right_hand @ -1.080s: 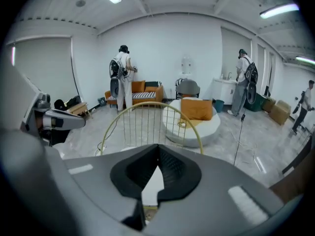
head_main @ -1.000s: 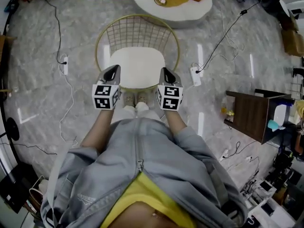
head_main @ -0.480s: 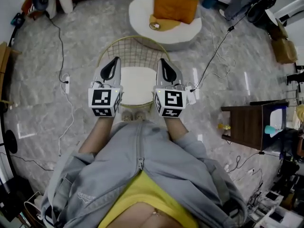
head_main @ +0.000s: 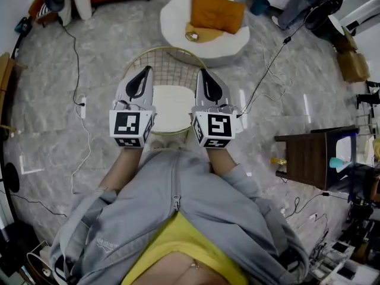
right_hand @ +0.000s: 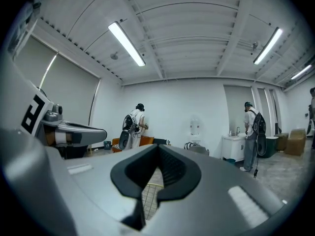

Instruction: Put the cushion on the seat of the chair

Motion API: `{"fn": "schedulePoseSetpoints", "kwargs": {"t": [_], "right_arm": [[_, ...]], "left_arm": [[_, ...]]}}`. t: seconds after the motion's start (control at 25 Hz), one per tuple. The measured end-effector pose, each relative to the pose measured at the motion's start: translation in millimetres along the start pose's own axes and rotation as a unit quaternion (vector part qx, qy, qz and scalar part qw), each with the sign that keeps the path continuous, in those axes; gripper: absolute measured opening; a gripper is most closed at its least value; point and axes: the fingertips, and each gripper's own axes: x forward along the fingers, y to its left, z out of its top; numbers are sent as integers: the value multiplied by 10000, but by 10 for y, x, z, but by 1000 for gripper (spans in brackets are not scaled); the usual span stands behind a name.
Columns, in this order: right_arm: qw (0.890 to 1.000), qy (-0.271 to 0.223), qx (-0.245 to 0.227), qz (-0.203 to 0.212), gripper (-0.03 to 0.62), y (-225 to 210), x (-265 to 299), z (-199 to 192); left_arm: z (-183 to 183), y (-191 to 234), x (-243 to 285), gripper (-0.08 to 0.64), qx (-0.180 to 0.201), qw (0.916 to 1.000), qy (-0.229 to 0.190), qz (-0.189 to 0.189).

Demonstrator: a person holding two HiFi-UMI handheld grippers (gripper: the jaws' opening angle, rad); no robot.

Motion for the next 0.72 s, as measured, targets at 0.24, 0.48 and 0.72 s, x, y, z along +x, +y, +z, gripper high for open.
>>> {"fn": "schedulePoseSetpoints", "kwargs": {"t": [0.24, 0.48, 0.72], "right_arm": [[10000, -38, 2, 54, -2, 55, -124, -9], [9999, -58, -3, 87, -2, 63, -189, 20], [9999, -82, 4, 145, -1, 24, -219, 26]], "left_arm": [[-16, -39, -109, 6, 47, 10000, -49, 36], [32, -93, -172, 6, 24, 9999, -113, 6], [26, -182, -188, 6, 17, 9999, -122, -53]]}}
